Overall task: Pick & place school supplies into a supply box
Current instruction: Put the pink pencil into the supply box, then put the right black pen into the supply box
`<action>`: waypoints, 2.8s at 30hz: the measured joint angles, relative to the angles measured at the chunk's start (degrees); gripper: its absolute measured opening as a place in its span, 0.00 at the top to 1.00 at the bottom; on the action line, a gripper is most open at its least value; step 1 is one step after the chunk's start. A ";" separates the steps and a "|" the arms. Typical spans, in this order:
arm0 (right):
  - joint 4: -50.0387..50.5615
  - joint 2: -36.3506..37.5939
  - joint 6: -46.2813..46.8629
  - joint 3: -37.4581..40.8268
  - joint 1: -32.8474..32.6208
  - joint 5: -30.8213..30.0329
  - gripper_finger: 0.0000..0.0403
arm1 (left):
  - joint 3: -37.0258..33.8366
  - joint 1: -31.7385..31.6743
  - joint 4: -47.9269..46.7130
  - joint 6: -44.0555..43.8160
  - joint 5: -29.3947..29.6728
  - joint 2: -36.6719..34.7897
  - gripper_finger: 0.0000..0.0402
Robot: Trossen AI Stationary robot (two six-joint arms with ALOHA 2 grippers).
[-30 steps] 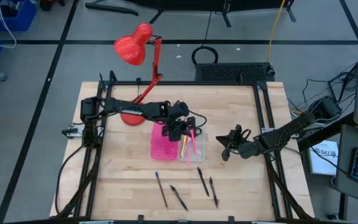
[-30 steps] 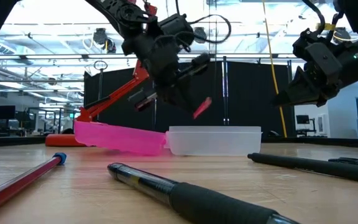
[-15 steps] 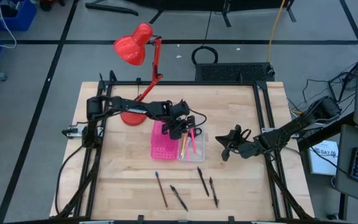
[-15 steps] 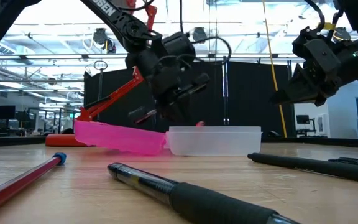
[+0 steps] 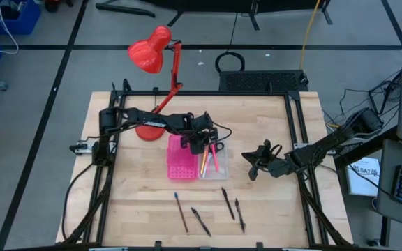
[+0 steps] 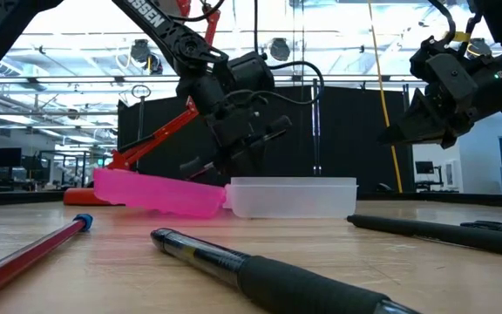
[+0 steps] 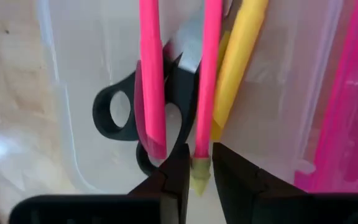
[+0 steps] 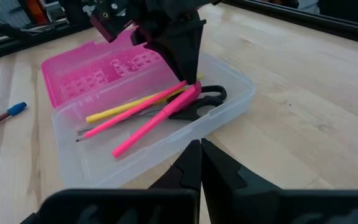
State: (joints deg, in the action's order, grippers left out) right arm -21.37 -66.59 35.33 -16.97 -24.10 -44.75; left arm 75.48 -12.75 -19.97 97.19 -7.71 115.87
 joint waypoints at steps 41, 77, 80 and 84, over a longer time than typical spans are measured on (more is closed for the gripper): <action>-1.09 0.00 -0.70 0.00 -0.02 1.77 1.00 | -0.01 9.17 -1.91 -6.63 12.70 -20.63 0.97; -1.96 0.02 -0.60 0.00 0.10 5.90 1.00 | -67.56 36.82 36.24 -97.89 37.38 -83.70 0.99; -2.01 0.01 -4.32 0.00 0.56 5.80 1.00 | -72.18 35.29 43.66 -95.46 36.24 -83.73 1.00; -4.25 0.04 -6.69 -0.02 1.96 1.44 1.00 | -74.94 32.63 48.30 -92.83 36.29 -83.73 0.99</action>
State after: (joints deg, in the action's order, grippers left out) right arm -25.62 -66.54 28.64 -17.00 -22.14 -43.31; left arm 0.54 19.88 28.33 4.36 28.58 32.14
